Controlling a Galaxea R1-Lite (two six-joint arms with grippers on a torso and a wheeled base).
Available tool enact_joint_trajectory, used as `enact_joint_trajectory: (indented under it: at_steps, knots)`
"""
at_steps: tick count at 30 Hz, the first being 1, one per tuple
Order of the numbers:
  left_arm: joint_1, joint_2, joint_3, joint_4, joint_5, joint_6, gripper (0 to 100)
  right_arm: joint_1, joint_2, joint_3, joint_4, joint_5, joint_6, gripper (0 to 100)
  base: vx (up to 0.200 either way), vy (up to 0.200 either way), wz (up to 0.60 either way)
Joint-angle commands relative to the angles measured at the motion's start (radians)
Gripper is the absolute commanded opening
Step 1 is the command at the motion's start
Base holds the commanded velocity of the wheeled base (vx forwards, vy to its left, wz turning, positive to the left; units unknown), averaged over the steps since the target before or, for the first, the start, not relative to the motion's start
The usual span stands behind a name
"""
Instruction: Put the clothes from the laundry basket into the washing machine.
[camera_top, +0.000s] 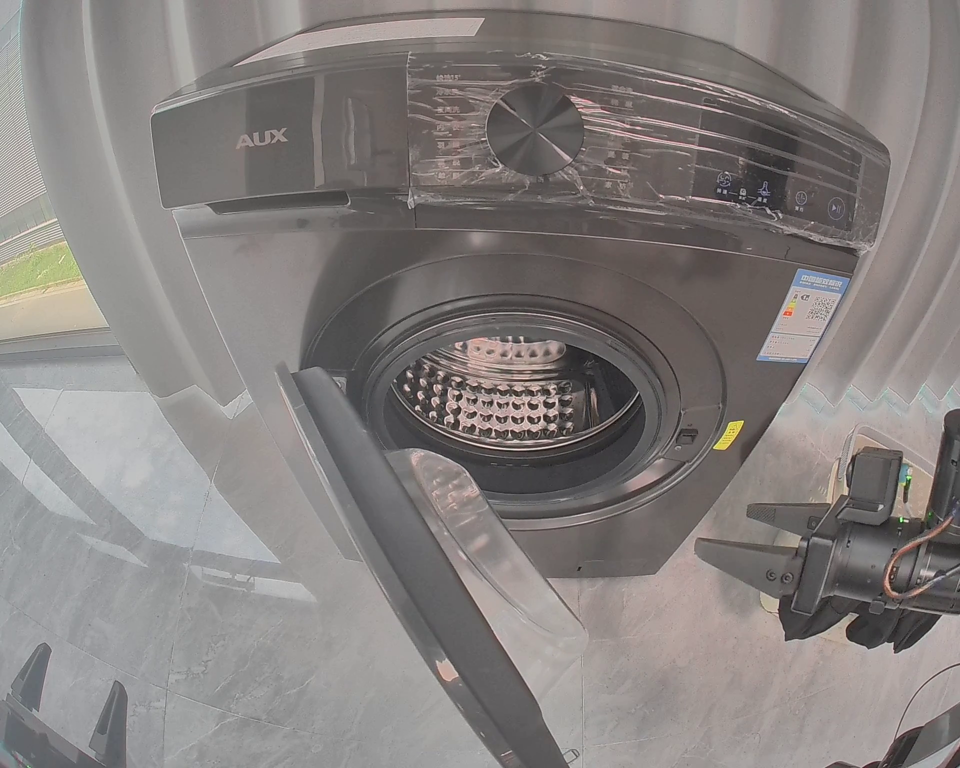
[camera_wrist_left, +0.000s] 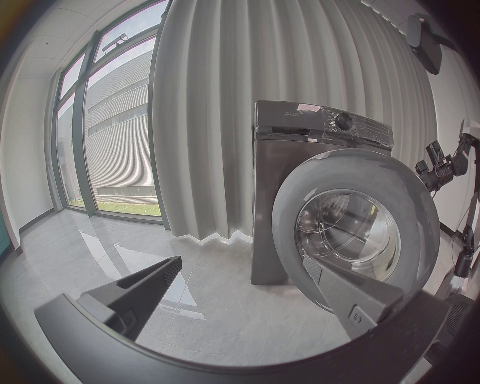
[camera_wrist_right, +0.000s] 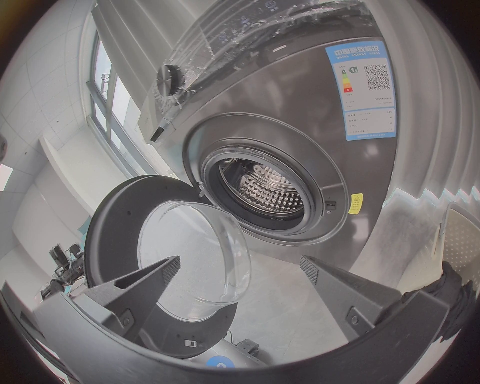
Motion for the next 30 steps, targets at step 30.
enact_joint_trajectory:
  at_steps: [30]
  knots:
    - [0.000, -0.013, 0.018, 0.000, 0.002, 0.000, 100, 0.081, 0.530, -0.176, -0.115, -0.099, 0.011, 100, -0.033, 0.000, 0.00]
